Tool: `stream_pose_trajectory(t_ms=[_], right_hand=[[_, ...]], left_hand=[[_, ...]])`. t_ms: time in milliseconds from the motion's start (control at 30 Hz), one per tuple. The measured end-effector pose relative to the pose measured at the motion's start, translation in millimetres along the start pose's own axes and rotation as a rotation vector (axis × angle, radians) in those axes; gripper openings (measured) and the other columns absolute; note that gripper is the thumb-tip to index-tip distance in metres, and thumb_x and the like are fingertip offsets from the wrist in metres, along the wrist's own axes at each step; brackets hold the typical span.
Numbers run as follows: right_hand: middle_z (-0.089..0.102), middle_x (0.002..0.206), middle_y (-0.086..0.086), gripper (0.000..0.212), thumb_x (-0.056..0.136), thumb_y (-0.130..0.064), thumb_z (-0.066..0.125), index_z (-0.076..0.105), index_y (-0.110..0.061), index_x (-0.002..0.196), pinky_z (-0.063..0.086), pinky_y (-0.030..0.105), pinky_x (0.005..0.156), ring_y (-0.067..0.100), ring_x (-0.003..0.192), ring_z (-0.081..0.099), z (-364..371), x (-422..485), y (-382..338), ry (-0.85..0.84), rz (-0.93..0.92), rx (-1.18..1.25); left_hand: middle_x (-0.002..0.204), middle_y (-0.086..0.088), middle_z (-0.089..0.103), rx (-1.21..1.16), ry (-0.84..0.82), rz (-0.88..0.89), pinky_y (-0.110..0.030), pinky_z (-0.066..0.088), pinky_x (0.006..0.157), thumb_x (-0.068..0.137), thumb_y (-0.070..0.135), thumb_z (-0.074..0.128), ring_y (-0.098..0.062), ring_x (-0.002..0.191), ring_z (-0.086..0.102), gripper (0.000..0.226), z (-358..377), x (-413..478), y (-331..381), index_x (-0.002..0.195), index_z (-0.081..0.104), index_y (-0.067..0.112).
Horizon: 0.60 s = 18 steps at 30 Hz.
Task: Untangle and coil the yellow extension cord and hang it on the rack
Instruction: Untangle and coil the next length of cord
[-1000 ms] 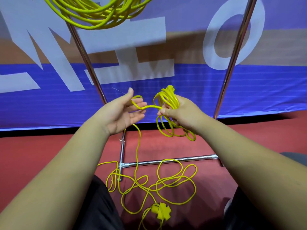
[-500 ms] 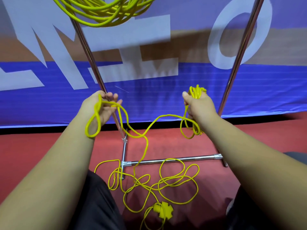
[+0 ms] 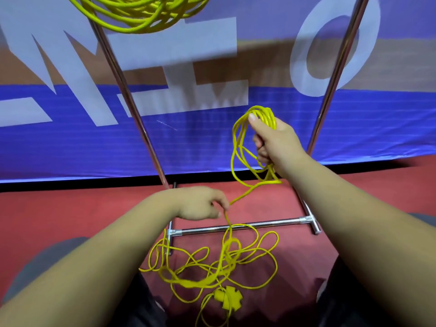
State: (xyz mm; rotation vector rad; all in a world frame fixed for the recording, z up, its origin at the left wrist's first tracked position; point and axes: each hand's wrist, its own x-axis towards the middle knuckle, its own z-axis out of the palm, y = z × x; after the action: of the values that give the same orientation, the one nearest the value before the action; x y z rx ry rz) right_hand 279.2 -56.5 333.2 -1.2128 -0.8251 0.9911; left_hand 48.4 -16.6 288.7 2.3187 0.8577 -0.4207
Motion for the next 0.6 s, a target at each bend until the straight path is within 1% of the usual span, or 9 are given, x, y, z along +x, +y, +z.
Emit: stream_pose_trajectory(t_ms=[67, 100, 167, 267, 367, 433, 500, 533, 600], right_hand=[[0.045, 0.064, 0.009, 0.036, 0.099, -0.046, 0.071, 0.052, -0.02, 0.083, 0.026, 0.028, 0.047, 0.019, 0.046, 0.026, 3.3, -1.4, 0.0, -0.044, 0.013, 0.045], [0.044, 0.063, 0.008, 0.036, 0.1, -0.045, 0.07, 0.051, -0.019, 0.083, 0.025, 0.027, 0.046, 0.019, 0.046, 0.025, 5.1, -2.2, -0.4, -0.073, 0.012, 0.058], [0.043, 0.062, 0.008, 0.038, 0.101, -0.045, 0.068, 0.049, -0.019, 0.082, 0.025, 0.027, 0.046, 0.019, 0.045, 0.024, 9.1, -3.7, -1.5, -0.12, 0.011, 0.063], [0.041, 0.063, 0.007, 0.037, 0.103, -0.045, 0.065, 0.047, -0.02, 0.082, 0.023, 0.025, 0.046, 0.017, 0.045, 0.024, 12.8, -6.3, -4.9, -0.137, 0.037, 0.108], [0.039, 0.064, 0.005, 0.04, 0.104, -0.047, 0.064, 0.047, -0.022, 0.078, 0.023, 0.026, 0.044, 0.015, 0.046, 0.024, 13.4, -7.1, -9.3, -0.128, 0.047, 0.193], [0.038, 0.064, 0.004, 0.041, 0.103, -0.049, 0.063, 0.046, -0.022, 0.078, 0.022, 0.026, 0.043, 0.014, 0.046, 0.023, 13.0, -5.3, -11.2, -0.115, 0.05, 0.235], [0.037, 0.064, 0.003, 0.041, 0.103, -0.051, 0.063, 0.046, -0.022, 0.079, 0.022, 0.025, 0.043, 0.013, 0.046, 0.023, 11.4, -3.1, -12.8, -0.101, 0.058, 0.279], [0.037, 0.064, 0.003, 0.042, 0.103, -0.052, 0.063, 0.045, -0.022, 0.079, 0.021, 0.025, 0.043, 0.013, 0.045, 0.023, 10.4, -2.3, -13.5, -0.091, 0.063, 0.298], [0.036, 0.064, 0.002, 0.043, 0.102, -0.053, 0.063, 0.045, -0.022, 0.079, 0.02, 0.024, 0.042, 0.012, 0.044, 0.024, 7.6, -1.5, -14.5, -0.071, 0.073, 0.313]], left_hand=[[0.125, 0.006, 0.057, -0.034, 0.244, -0.069, -0.015, 0.039, 0.082, 0.091, 0.028, 0.077, -0.017, 0.107, 0.06, 0.053, 3.6, 15.4, -6.5, 0.138, 0.053, 0.019], [0.136, 0.002, 0.053, -0.057, 0.26, -0.066, -0.017, 0.039, 0.087, 0.089, 0.028, 0.08, -0.017, 0.108, 0.059, 0.067, 7.6, 22.3, -10.1, 0.146, 0.046, 0.018], [0.152, 0.0, 0.047, -0.074, 0.135, -0.042, -0.018, 0.038, 0.093, 0.087, 0.027, 0.082, -0.02, 0.118, 0.058, 0.088, 20.1, 35.3, -16.0, 0.159, 0.032, 0.019], [0.164, 0.005, 0.038, -0.043, -0.075, -0.031, -0.021, 0.039, 0.099, 0.089, 0.032, 0.08, -0.02, 0.132, 0.055, 0.095, 42.3, 48.5, -13.9, 0.164, 0.022, 0.025], [0.162, 0.008, 0.039, -0.067, -0.148, 0.06, -0.024, 0.041, 0.105, 0.092, 0.028, 0.077, -0.017, 0.136, 0.052, 0.088, 60.5, 54.6, 0.9, 0.162, 0.024, 0.037], [0.161, 0.01, 0.041, -0.057, -0.178, 0.147, -0.024, 0.038, 0.113, 0.094, 0.024, 0.074, -0.011, 0.14, 0.046, 0.077, 71.1, 59.7, 7.5, 0.158, 0.035, 0.041], [0.157, 0.007, 0.049, -0.015, -0.247, 0.178, -0.033, 0.038, 0.118, 0.097, 0.024, 0.069, -0.012, 0.139, 0.048, 0.059, 84.1, 66.5, 7.4, 0.15, 0.049, 0.04], [0.149, 0.005, 0.057, 0.001, -0.294, 0.172, -0.037, 0.041, 0.117, 0.099, 0.023, 0.066, -0.014, 0.133, 0.054, 0.048, 90.0, 68.9, 5.4, 0.144, 0.057, 0.036], [0.123, 0.005, 0.067, 0.001, -0.382, 0.158, -0.036, 0.046, 0.11, 0.104, 0.019, 0.06, -0.014, 0.111, 0.06, 0.032, 96.9, 68.3, 2.8, 0.134, 0.067, 0.023]])
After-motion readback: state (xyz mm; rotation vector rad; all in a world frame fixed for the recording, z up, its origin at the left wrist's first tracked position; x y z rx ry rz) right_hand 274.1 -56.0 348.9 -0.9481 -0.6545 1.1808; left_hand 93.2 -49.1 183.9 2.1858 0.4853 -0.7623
